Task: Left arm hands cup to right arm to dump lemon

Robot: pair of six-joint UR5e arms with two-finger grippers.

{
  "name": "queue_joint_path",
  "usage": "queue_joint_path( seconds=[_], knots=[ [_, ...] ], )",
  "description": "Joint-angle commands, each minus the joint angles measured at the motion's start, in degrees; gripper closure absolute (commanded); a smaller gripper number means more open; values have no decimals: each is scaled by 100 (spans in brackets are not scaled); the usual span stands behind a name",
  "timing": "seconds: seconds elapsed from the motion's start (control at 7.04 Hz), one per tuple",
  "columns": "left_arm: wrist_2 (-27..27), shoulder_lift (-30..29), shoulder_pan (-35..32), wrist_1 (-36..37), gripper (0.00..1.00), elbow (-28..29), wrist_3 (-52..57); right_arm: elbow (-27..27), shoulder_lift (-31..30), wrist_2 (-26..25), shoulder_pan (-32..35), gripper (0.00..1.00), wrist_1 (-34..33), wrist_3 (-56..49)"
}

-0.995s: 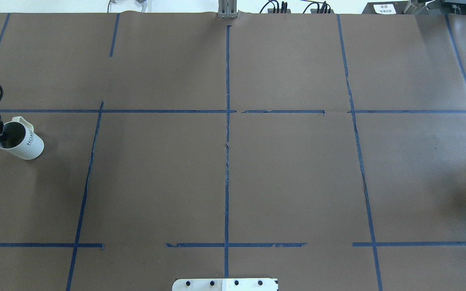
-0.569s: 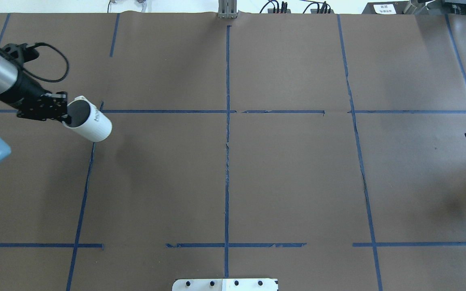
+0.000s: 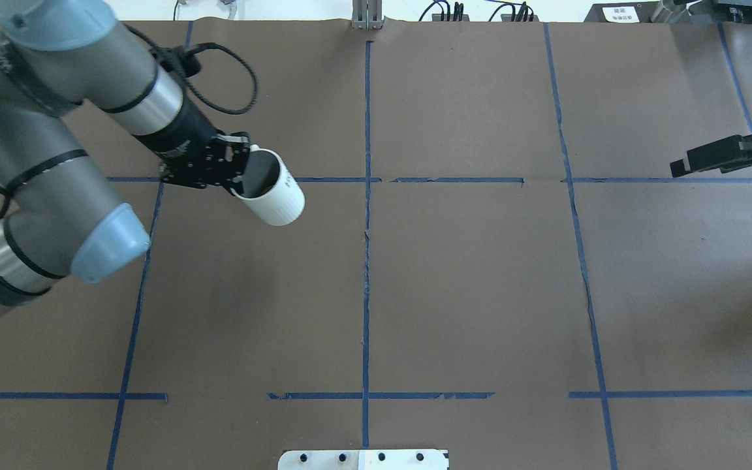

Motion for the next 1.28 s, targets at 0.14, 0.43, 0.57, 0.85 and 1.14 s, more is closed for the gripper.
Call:
queue_joint_path(
  seconds=[0.14, 0.43, 0.57, 0.85, 1.14],
  knots=[
    [49, -1327, 124, 33, 100, 1270, -137, 648, 514, -2680, -1765, 0, 131, 672],
    [23, -2037, 124, 33, 100, 2058, -181, 614, 655, -4120, -2679, 0, 140, 594],
    [14, -2119, 124, 24, 100, 2177, -181, 614, 795, -4667, -3180, 0, 140, 585],
    [23, -2216, 124, 24, 100, 2195, -137, 343, 875, -6106, -4218, 0, 140, 576],
    [-151, -2261, 124, 112, 100, 2169, -137, -79, 1076, -7235, -4712, 0, 140, 226]
  ],
)
